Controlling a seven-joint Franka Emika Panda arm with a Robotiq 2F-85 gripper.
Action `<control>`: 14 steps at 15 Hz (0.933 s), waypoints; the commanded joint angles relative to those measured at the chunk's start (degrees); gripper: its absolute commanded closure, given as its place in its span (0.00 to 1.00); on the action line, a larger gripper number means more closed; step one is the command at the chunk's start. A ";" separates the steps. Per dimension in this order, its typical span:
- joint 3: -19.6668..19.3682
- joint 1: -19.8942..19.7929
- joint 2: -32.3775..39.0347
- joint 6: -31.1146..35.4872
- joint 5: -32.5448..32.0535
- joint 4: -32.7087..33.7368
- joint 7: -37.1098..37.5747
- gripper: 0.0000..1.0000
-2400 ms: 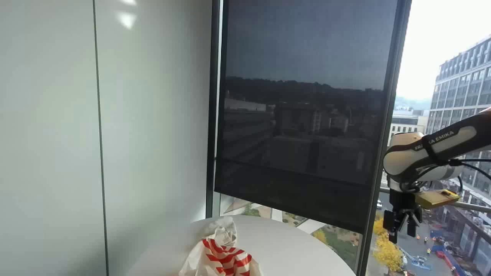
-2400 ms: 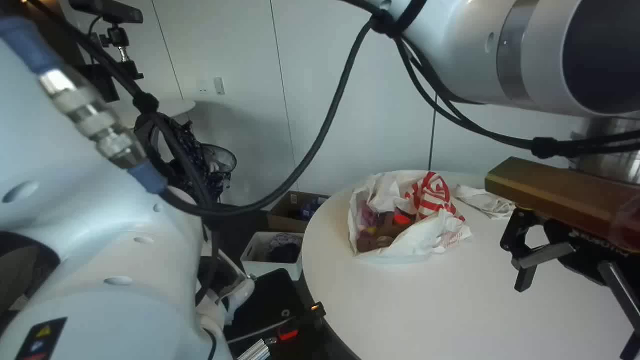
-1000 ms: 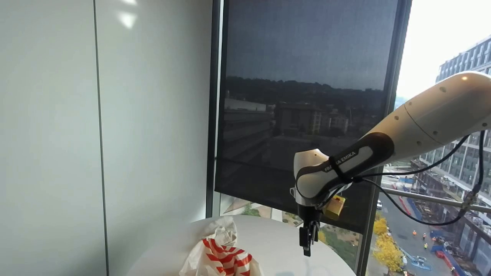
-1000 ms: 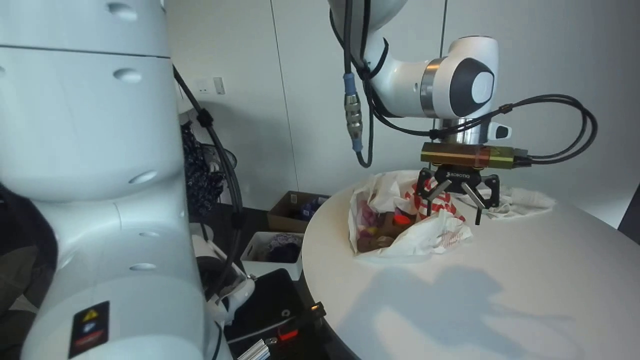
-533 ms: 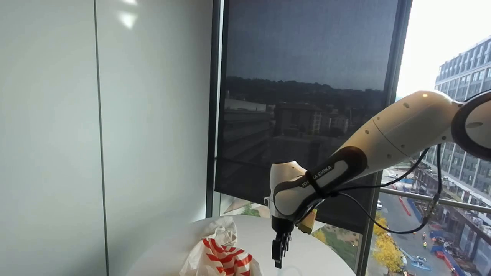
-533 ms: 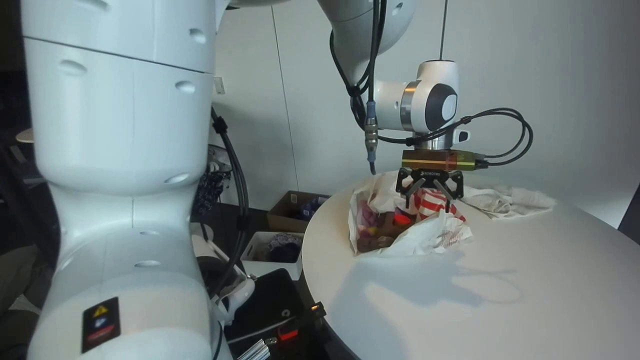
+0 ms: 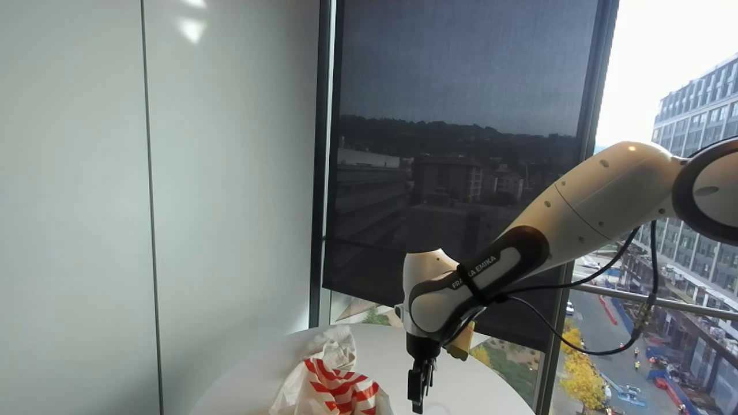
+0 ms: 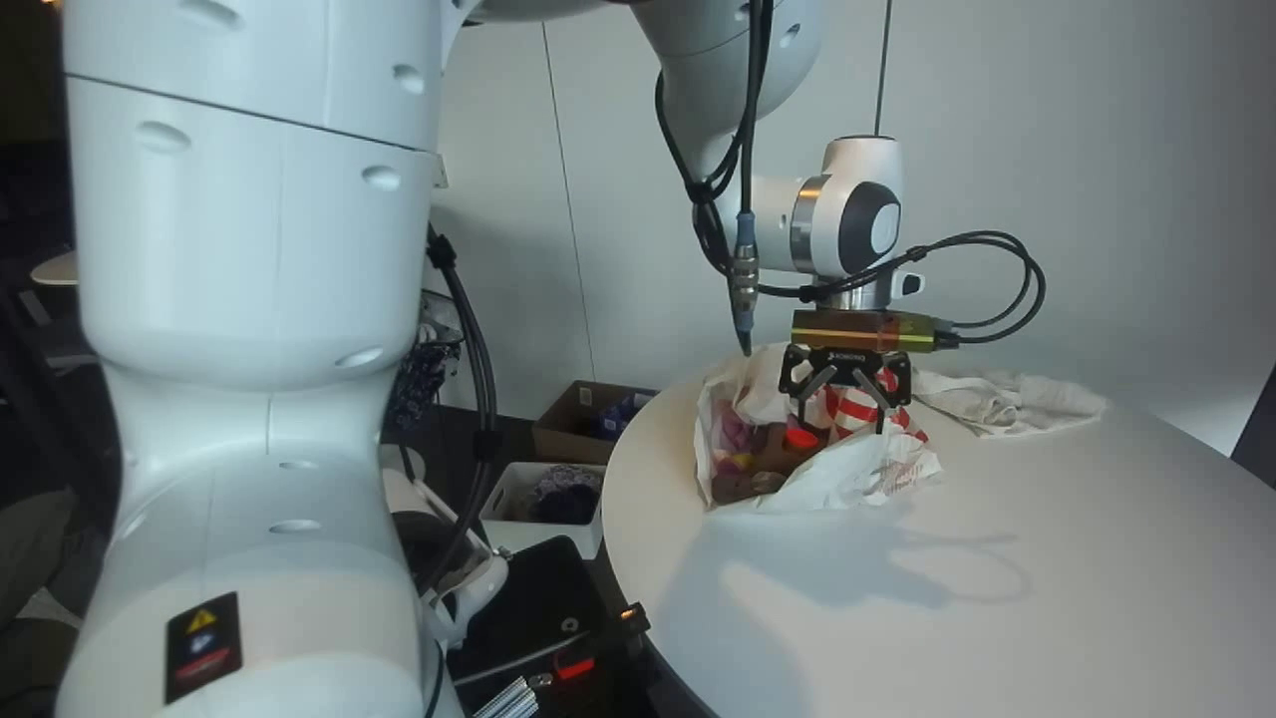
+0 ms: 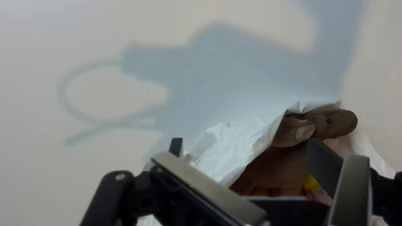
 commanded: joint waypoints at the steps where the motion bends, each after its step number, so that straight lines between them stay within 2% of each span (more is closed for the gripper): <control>1: 1.55 1.84 1.22 3.56 -0.81 -0.48 1.37 0.00; 9: 2.80 6.61 10.89 11.12 -3.05 2.97 2.05 0.00; 14: 0.96 8.85 17.76 14.58 -6.13 6.79 3.04 0.00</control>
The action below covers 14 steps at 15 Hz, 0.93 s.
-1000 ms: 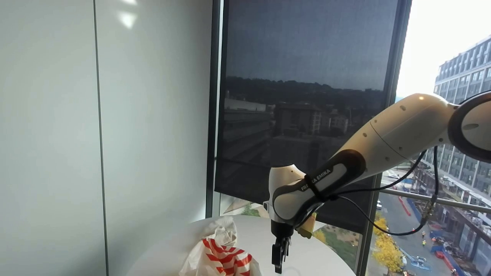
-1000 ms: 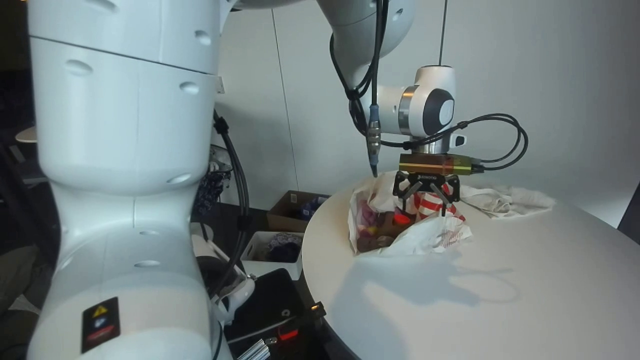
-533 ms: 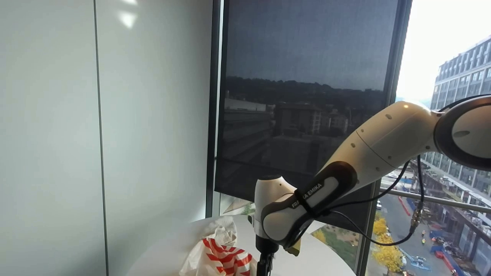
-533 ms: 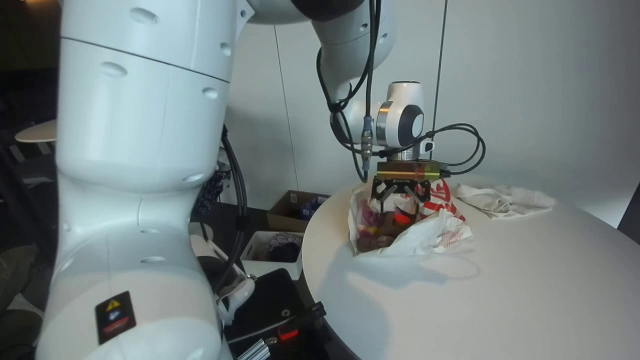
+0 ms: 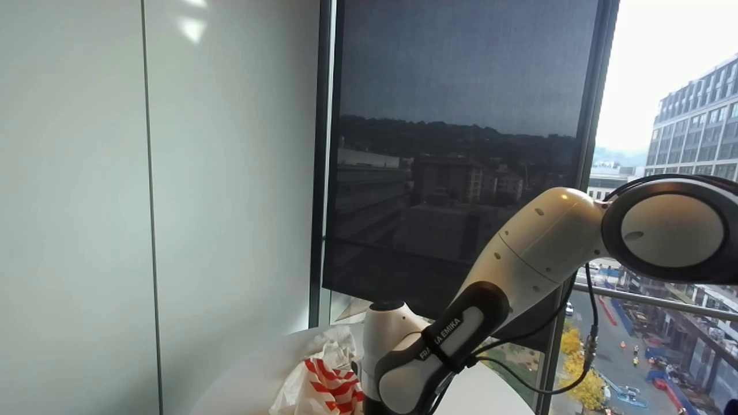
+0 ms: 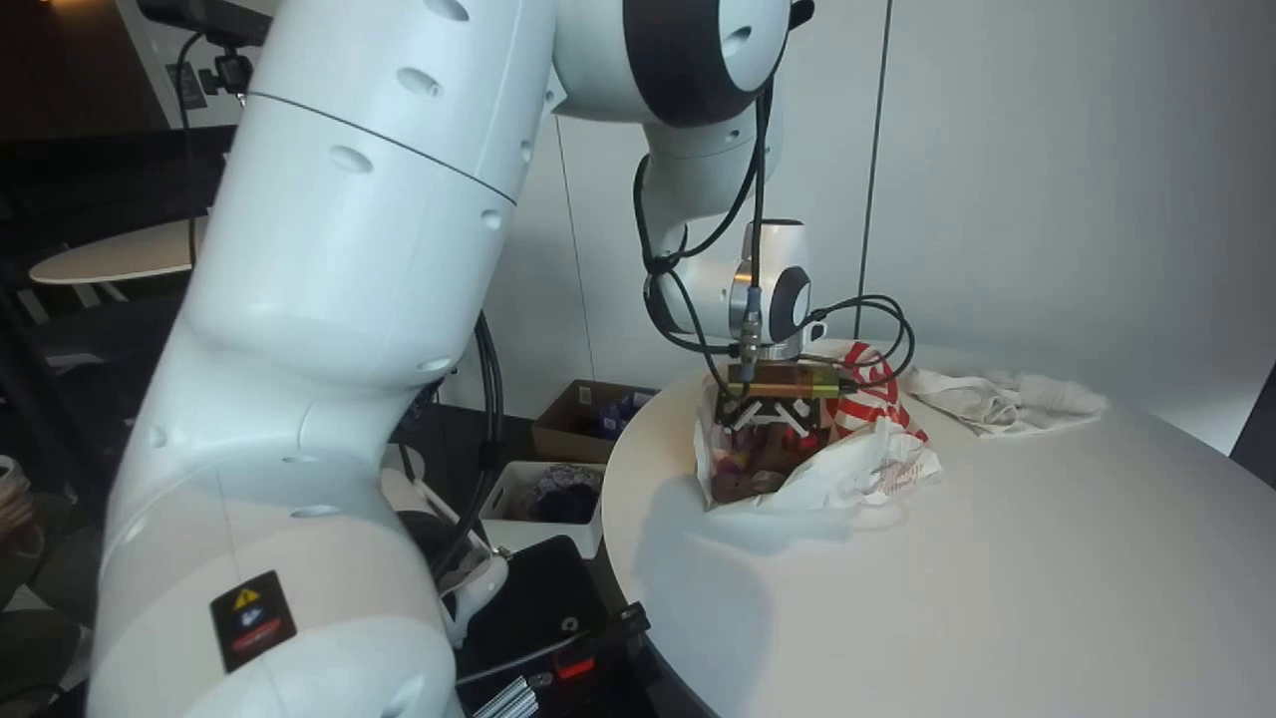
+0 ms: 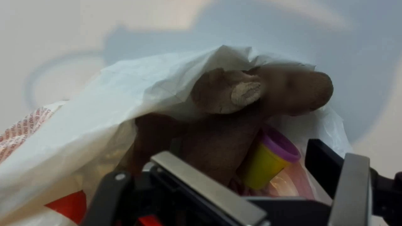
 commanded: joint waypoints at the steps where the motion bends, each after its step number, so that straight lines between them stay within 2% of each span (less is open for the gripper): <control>1: -1.56 1.48 5.25 2.35 -3.23 4.72 1.52 0.00; 4: -1.56 1.07 8.62 3.27 -3.32 7.28 1.16 0.00; 7: -3.16 2.30 11.34 4.16 -4.84 9.53 2.16 0.00; 8: -3.98 2.91 12.09 4.42 -5.91 10.18 2.39 0.25; 9: -4.06 2.86 12.61 4.19 -6.34 10.61 2.05 0.26; 14: -3.21 2.11 12.07 3.28 -6.17 10.89 1.59 0.63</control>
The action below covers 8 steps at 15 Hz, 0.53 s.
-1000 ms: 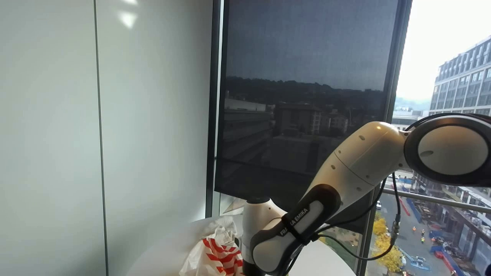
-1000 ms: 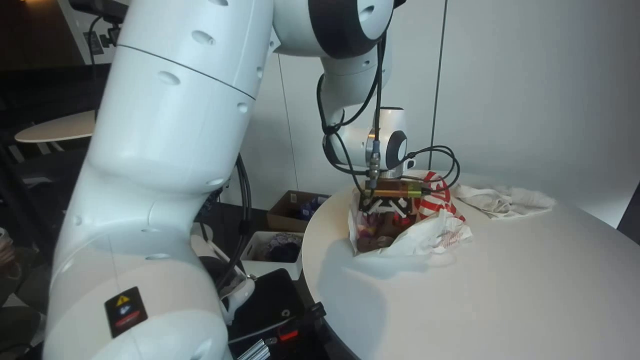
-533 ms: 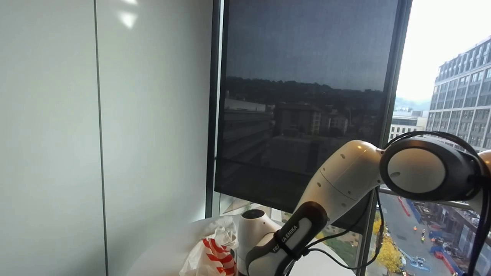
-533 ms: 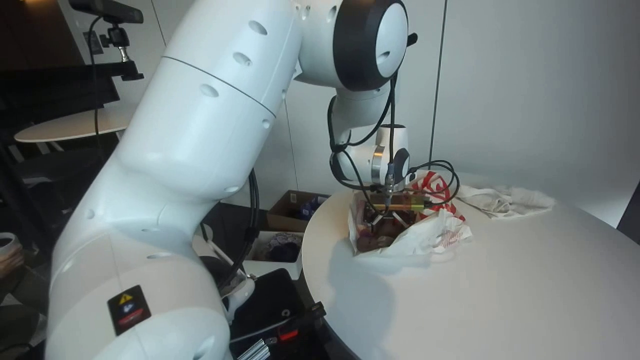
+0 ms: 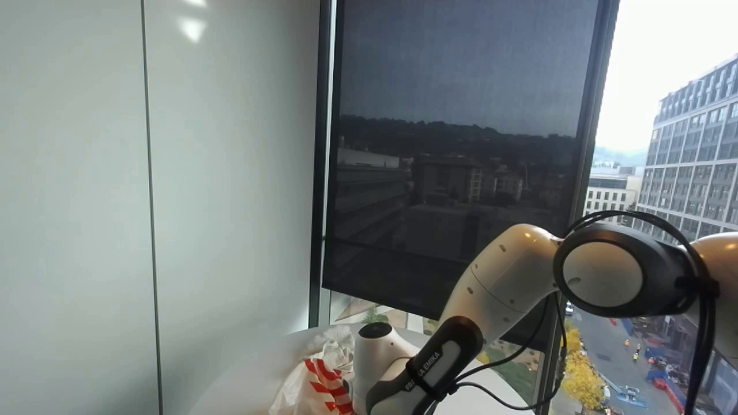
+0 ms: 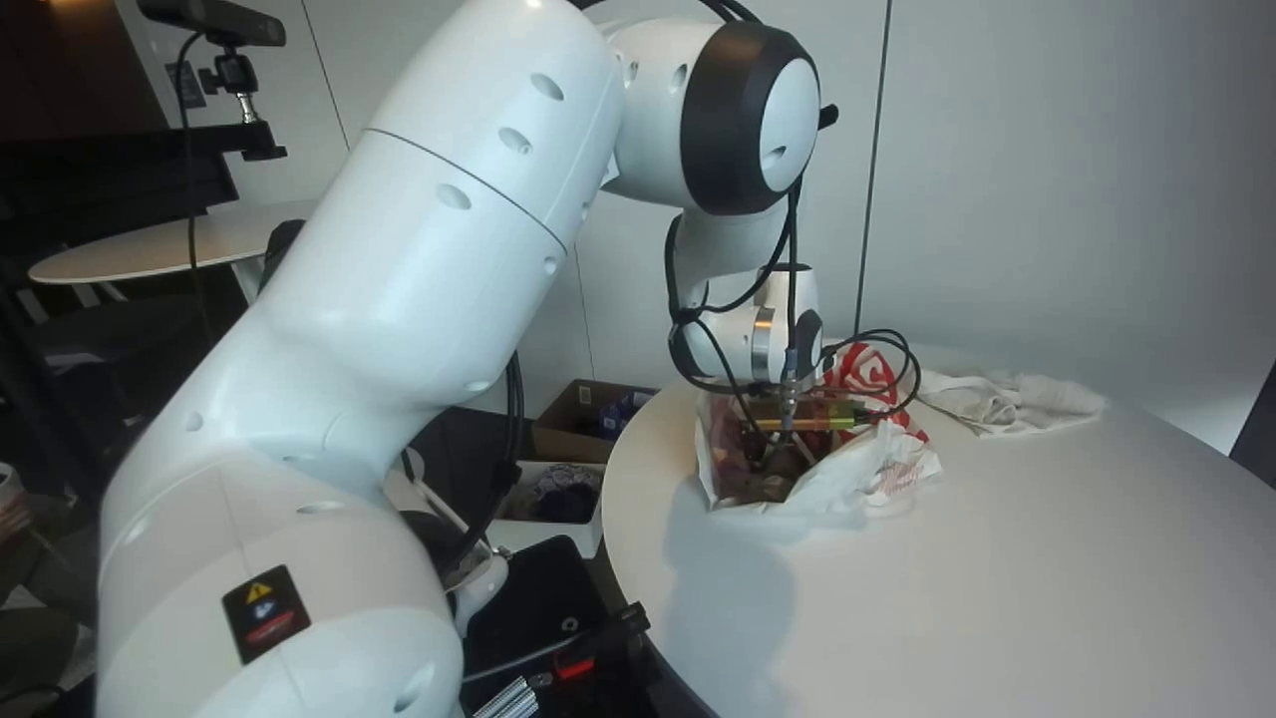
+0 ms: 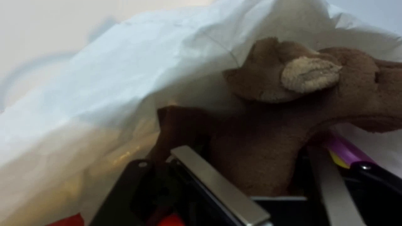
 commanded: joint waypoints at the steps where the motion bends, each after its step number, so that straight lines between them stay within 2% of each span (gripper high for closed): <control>1: 0.68 -0.42 -0.01 -0.13 -0.17 1.07 -0.15 0.71; 3: 1.87 -1.46 -1.79 -0.65 0.69 -0.13 -0.90 0.81; 6: 5.81 -5.41 -6.10 -1.85 3.51 -3.35 -4.62 0.87; 8: 8.27 -8.27 -9.92 -3.52 6.19 -5.43 -6.63 0.83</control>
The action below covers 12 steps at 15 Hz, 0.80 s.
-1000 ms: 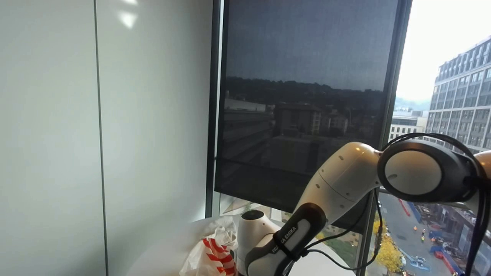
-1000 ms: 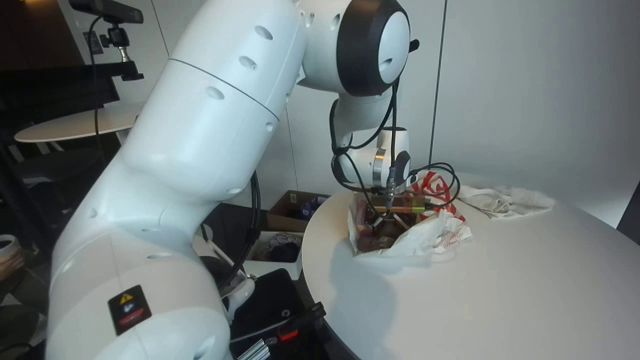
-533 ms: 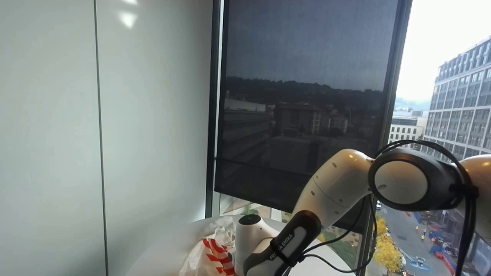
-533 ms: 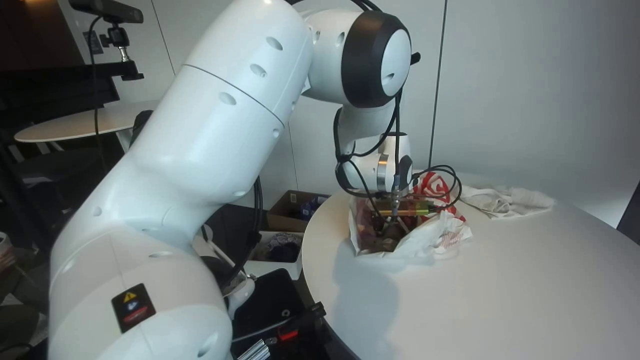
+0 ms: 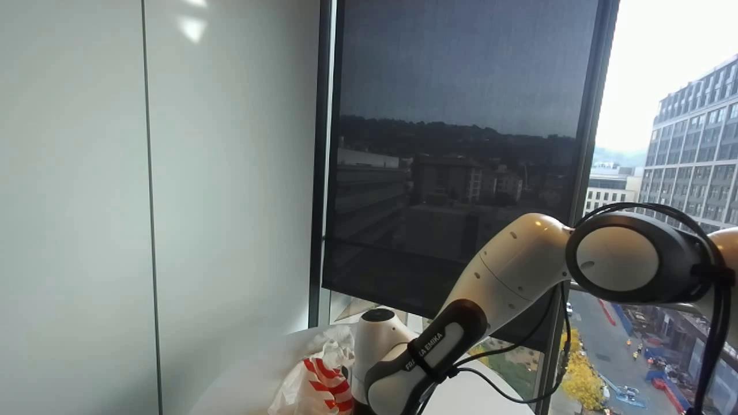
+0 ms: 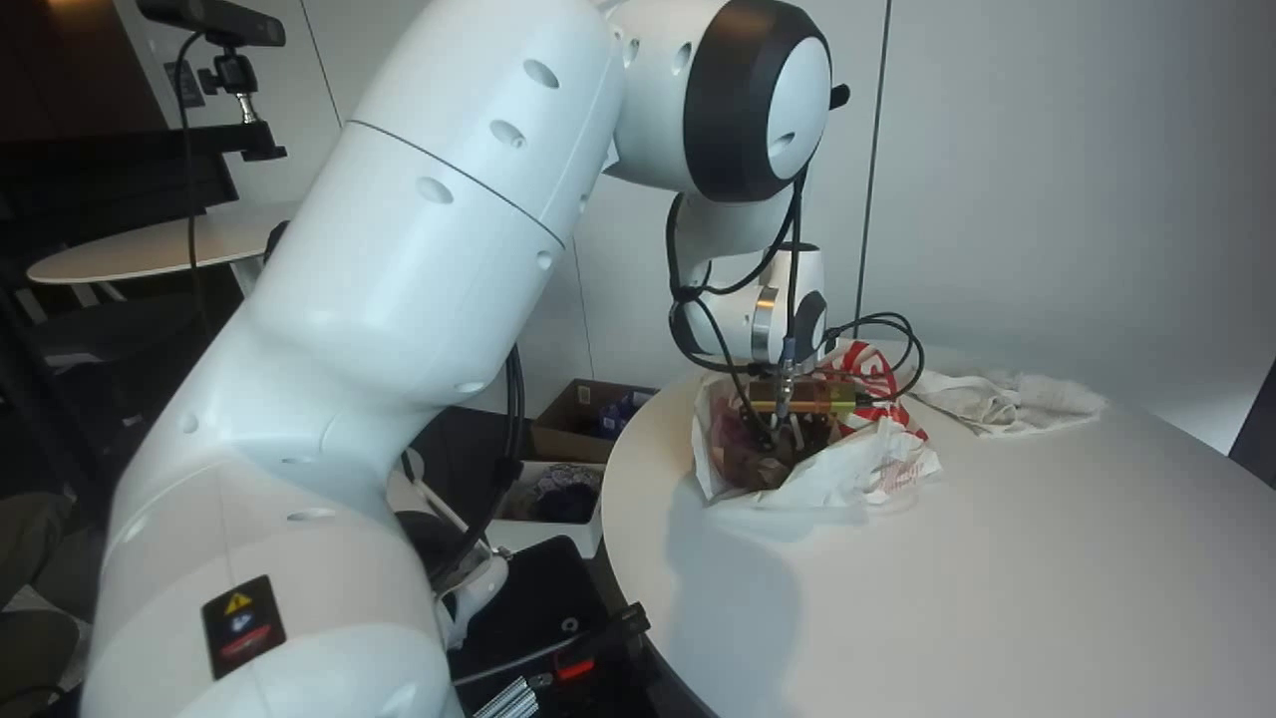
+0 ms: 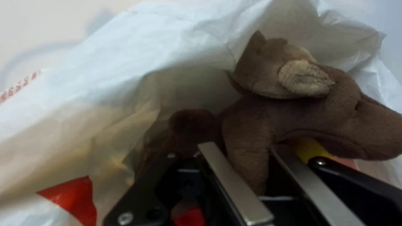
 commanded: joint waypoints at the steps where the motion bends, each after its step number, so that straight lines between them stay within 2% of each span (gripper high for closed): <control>1: 5.06 -5.92 -8.64 -2.73 5.15 -5.41 -5.37 0.83; 3: 7.08 -9.02 -12.55 -4.65 9.03 -6.87 -7.94 0.82; 5: 6.33 -10.30 -17.64 -6.06 11.15 -9.10 -7.52 0.81; 9: 0.60 -9.70 -27.10 -10.69 8.32 -13.38 -2.40 0.83; 12: -4.03 -9.72 -33.17 -10.68 4.48 -17.96 3.26 0.82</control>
